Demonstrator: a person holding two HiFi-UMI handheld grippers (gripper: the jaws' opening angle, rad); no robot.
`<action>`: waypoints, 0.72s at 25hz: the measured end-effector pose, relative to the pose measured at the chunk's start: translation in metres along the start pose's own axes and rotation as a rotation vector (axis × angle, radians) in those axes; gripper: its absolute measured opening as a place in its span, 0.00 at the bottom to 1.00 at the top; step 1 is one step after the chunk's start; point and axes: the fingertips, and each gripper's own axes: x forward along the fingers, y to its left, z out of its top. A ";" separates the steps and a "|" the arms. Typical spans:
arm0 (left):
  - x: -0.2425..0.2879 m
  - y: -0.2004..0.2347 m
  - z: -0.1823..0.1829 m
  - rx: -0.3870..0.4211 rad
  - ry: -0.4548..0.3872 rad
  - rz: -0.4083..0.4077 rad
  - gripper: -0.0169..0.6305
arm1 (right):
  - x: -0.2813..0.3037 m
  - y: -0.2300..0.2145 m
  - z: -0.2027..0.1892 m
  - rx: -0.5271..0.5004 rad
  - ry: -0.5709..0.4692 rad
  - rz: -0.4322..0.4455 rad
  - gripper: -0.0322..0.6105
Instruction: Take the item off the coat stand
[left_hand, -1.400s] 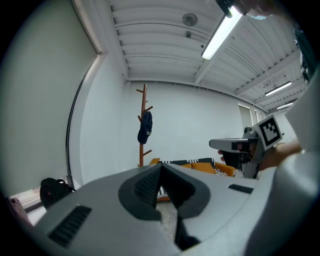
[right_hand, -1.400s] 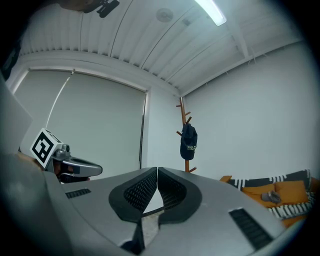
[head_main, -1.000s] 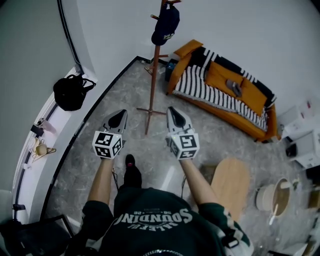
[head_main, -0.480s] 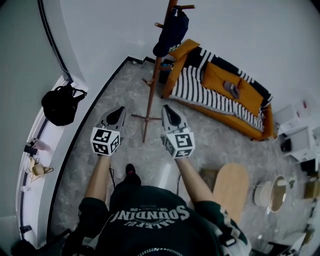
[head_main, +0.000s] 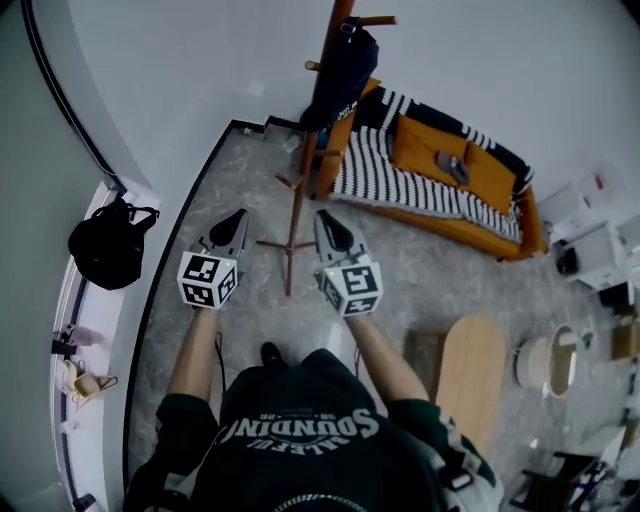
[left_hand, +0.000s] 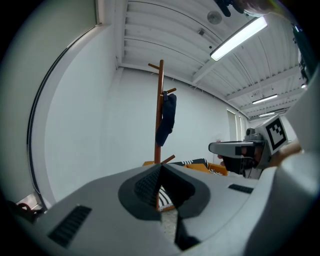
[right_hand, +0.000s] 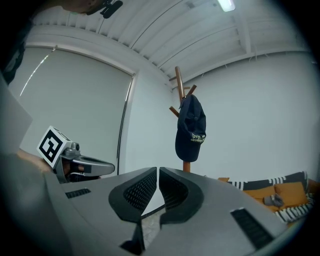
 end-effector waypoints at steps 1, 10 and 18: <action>0.004 0.000 -0.001 -0.001 0.002 -0.009 0.03 | 0.002 -0.002 0.000 -0.002 0.000 -0.005 0.05; 0.030 -0.007 -0.004 -0.007 0.004 -0.057 0.03 | 0.005 -0.013 -0.003 0.004 0.008 -0.028 0.06; 0.034 -0.018 -0.006 0.001 0.014 -0.087 0.03 | -0.011 -0.019 0.002 -0.002 0.031 -0.066 0.30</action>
